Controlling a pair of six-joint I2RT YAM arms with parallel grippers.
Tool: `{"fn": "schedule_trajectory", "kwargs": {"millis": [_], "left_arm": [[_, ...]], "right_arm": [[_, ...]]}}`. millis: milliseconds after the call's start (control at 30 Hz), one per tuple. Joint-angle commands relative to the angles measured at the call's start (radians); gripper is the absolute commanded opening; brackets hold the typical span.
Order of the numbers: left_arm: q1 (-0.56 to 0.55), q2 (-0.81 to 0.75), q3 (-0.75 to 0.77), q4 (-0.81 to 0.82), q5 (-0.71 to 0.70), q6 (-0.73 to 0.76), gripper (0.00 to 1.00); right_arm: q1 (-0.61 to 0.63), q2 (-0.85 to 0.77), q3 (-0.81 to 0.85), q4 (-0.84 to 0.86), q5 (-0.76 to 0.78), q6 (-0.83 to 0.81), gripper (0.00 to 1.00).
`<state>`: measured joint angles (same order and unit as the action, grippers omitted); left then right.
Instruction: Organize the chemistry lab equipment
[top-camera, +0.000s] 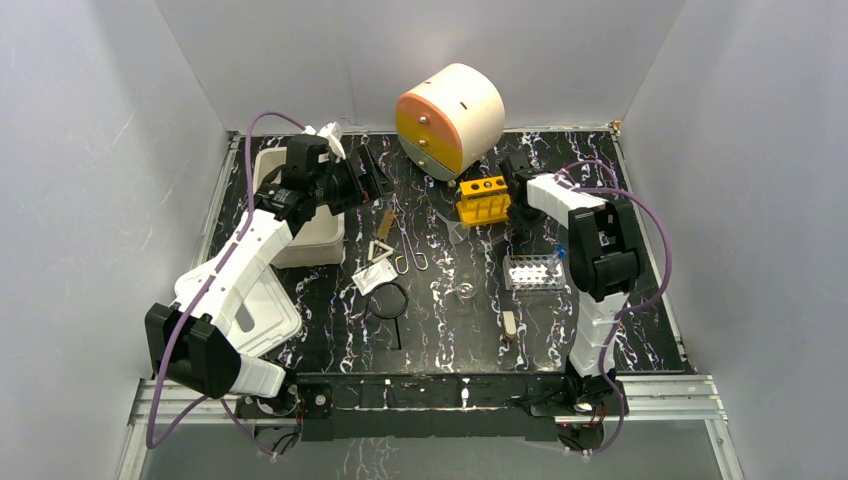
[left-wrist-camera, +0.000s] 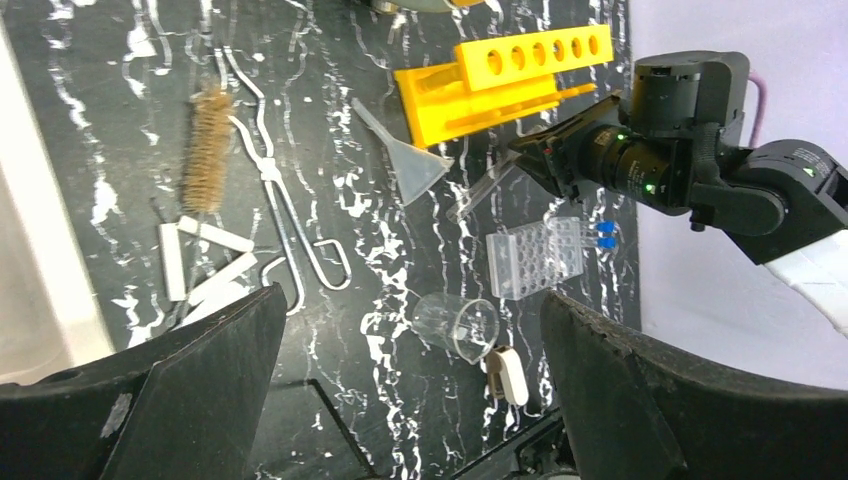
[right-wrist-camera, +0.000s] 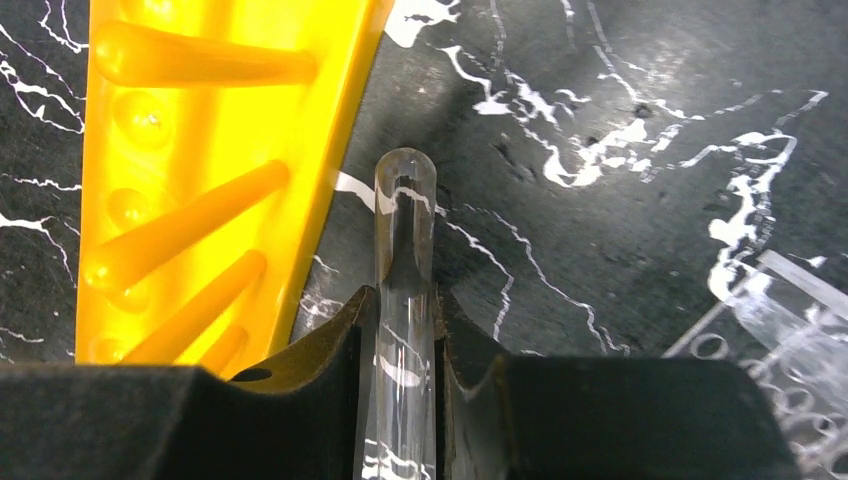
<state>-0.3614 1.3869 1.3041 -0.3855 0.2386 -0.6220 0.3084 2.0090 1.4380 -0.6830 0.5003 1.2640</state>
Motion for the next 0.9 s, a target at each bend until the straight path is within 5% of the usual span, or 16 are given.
{"fn": "schedule_trajectory", "kwargs": {"millis": [0, 367, 867], "left_arm": [[-0.033, 0.027, -0.009, 0.075, 0.081, -0.045, 0.98], [-0.097, 0.214, 0.083, 0.186, 0.237, -0.045, 0.98], [-0.224, 0.557, 0.341, 0.278, 0.527, -0.200, 0.94]], "right_arm": [[-0.021, -0.134, -0.034, 0.008, 0.001, -0.029, 0.29], [-0.071, -0.334, -0.121, 0.104, -0.136, -0.104, 0.30], [-0.076, -0.604, -0.260, 0.309, -0.564, -0.396, 0.33]]}}
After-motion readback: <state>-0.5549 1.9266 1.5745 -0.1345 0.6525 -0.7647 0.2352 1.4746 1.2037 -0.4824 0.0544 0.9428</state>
